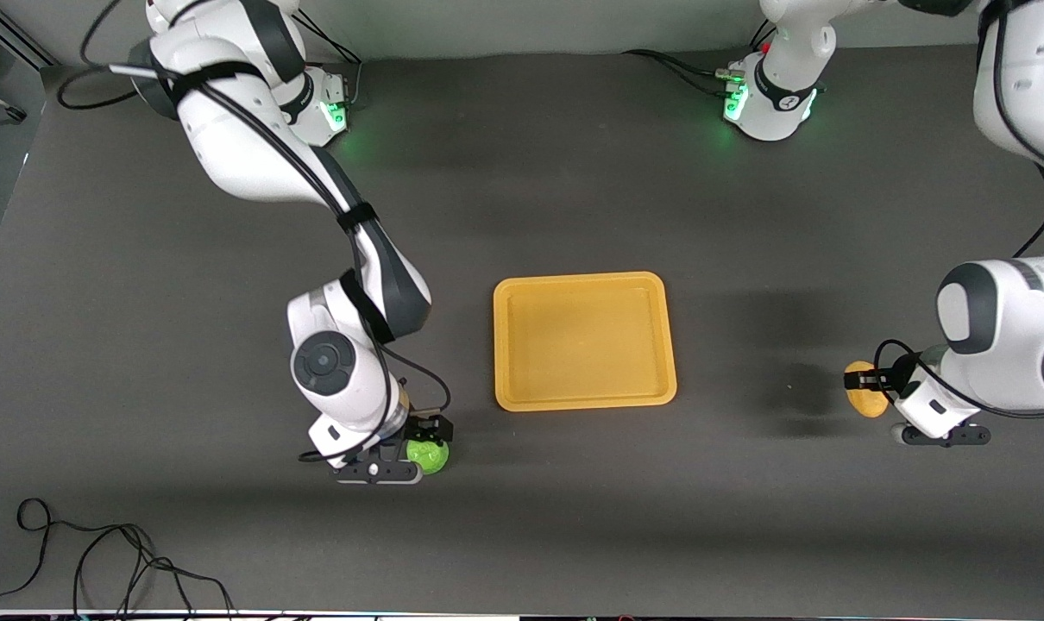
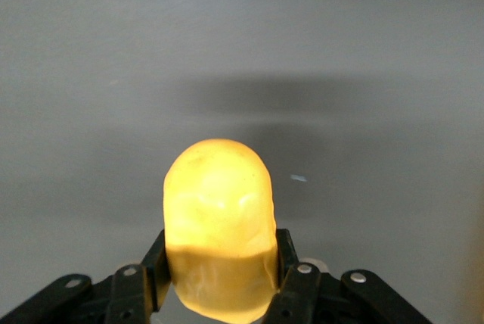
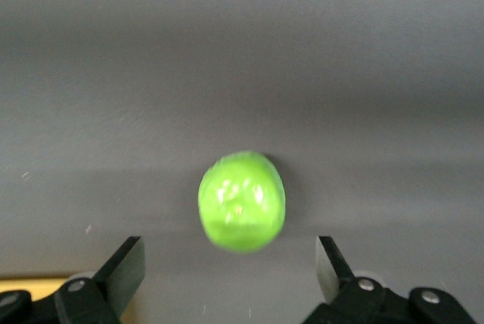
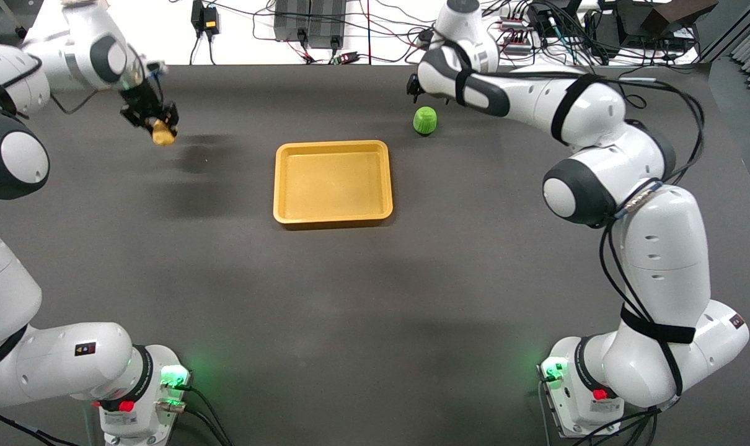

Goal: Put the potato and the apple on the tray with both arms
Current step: 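Carry the potato with the left gripper over the tray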

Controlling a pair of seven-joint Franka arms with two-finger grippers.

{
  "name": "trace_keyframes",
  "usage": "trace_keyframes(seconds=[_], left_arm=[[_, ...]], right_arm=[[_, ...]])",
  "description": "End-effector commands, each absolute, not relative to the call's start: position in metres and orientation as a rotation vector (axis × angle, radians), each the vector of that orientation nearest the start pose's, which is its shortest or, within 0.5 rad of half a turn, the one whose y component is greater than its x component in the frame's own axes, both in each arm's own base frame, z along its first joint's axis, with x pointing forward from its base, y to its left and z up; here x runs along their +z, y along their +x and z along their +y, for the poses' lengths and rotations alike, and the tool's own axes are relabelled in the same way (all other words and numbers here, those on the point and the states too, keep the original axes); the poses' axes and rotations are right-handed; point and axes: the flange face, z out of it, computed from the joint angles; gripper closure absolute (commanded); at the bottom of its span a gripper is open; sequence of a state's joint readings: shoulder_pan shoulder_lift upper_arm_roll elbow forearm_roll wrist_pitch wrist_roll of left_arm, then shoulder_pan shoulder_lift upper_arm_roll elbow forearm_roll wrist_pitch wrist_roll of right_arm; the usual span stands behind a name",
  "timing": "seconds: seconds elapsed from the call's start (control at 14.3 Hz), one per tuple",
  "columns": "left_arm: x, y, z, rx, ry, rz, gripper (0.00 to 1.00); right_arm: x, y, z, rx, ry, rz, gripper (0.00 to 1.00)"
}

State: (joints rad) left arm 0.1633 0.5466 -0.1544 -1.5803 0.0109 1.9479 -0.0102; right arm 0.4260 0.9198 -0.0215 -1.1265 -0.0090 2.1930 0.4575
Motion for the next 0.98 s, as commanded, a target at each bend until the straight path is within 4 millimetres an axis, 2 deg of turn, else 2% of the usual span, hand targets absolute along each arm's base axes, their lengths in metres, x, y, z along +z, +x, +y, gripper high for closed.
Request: trace_keyframes(seconds=[0.0, 0.21, 0.28, 0.42, 0.49, 0.56, 0.63, 0.7, 0.77, 0.84, 0.91], left_arm=[[0.344, 0.677, -0.056, 0.280, -3.209, -0.128, 0.91], [0.354, 0.663, -0.132, 0.303, -3.205, -0.176, 0.90], [0.352, 0.653, -0.169, 0.323, -3.195, -0.175, 0.90], [0.333, 0.628, -0.241, 0.365, -3.155, -0.117, 0.90], [0.316, 0.615, -0.265, 0.389, -3.143, -0.060, 0.90], [0.306, 0.608, -0.281, 0.407, -3.137, -0.022, 0.90], [0.295, 0.598, -0.300, 0.419, -3.131, 0.020, 0.89], [0.283, 0.591, -0.310, 0.425, -3.128, 0.041, 0.88], [0.267, 0.581, -0.318, 0.433, -3.124, 0.060, 0.88], [0.252, 0.570, -0.326, 0.431, -3.122, 0.068, 0.88], [0.238, 0.564, -0.324, 0.438, -3.112, 0.069, 0.88]], right_arm=[[0.231, 0.724, 0.315, -0.293, -3.083, 0.066, 0.00], [0.202, 0.724, 0.315, -0.325, -3.068, 0.063, 0.00], [0.197, 0.723, 0.315, -0.317, -3.071, 0.063, 0.00], [0.187, 0.719, 0.313, -0.294, -3.081, 0.063, 0.00], [0.188, 0.719, 0.312, -0.294, -3.080, 0.067, 0.00], [0.190, 0.719, 0.312, -0.296, -3.079, 0.067, 0.05], [0.193, 0.720, 0.311, -0.298, -3.079, 0.063, 0.21], [0.195, 0.722, 0.306, -0.296, -3.080, 0.070, 0.40], [0.198, 0.723, 0.303, -0.297, -3.081, 0.066, 0.47], [0.202, 0.725, 0.297, -0.283, -3.088, 0.078, 0.48], [0.215, 0.726, 0.294, -0.267, -3.093, 0.086, 0.48]])
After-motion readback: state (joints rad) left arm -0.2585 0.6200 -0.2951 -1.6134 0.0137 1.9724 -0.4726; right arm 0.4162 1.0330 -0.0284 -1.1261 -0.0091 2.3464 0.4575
